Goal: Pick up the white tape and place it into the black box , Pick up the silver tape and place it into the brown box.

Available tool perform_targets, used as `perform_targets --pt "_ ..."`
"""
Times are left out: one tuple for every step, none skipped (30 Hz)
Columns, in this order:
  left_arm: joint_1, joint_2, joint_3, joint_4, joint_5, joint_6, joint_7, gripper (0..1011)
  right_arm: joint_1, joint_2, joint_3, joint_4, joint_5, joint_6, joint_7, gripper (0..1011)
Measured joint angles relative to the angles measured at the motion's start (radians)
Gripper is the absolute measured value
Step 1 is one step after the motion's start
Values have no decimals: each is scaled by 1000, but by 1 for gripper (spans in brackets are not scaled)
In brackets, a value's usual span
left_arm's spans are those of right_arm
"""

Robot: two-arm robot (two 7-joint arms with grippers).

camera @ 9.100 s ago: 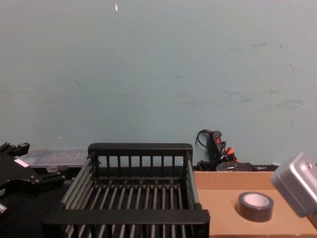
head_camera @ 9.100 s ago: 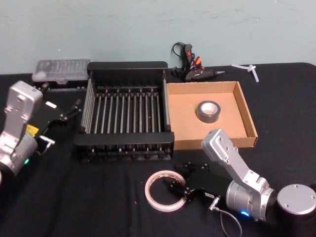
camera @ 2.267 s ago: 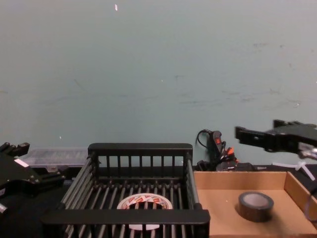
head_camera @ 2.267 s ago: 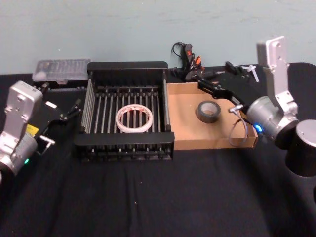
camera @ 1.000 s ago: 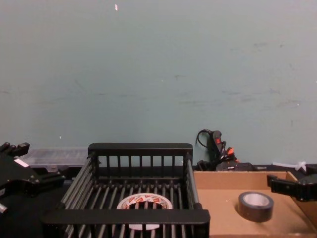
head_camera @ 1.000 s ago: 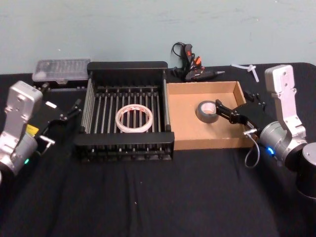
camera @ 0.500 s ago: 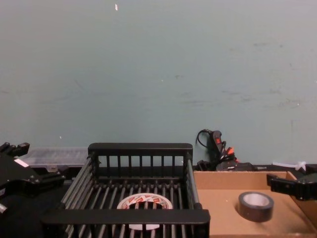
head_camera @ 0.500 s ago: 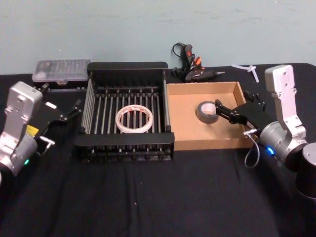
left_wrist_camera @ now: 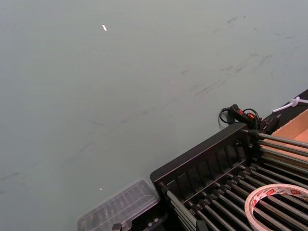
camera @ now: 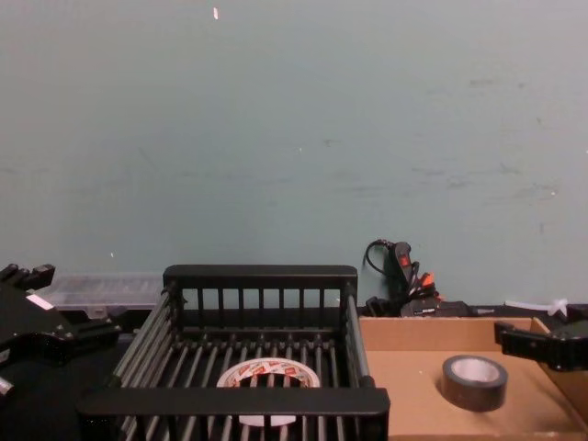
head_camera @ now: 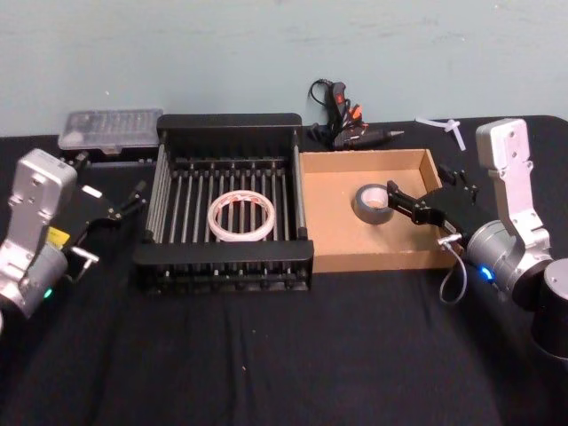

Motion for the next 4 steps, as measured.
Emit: perform_targets --pt "0 0 0 0 0 0 0 1001 0 0 0 0 0 0 0 1000" --pt "0 0 0 0 0 0 0 1001 0 0 0 0 0 0 0 1000" --pt "0 0 0 0 0 0 0 1001 0 0 0 0 0 0 0 1000" --pt "0 0 0 0 0 0 0 1001 0 0 0 0 0 0 0 1000"
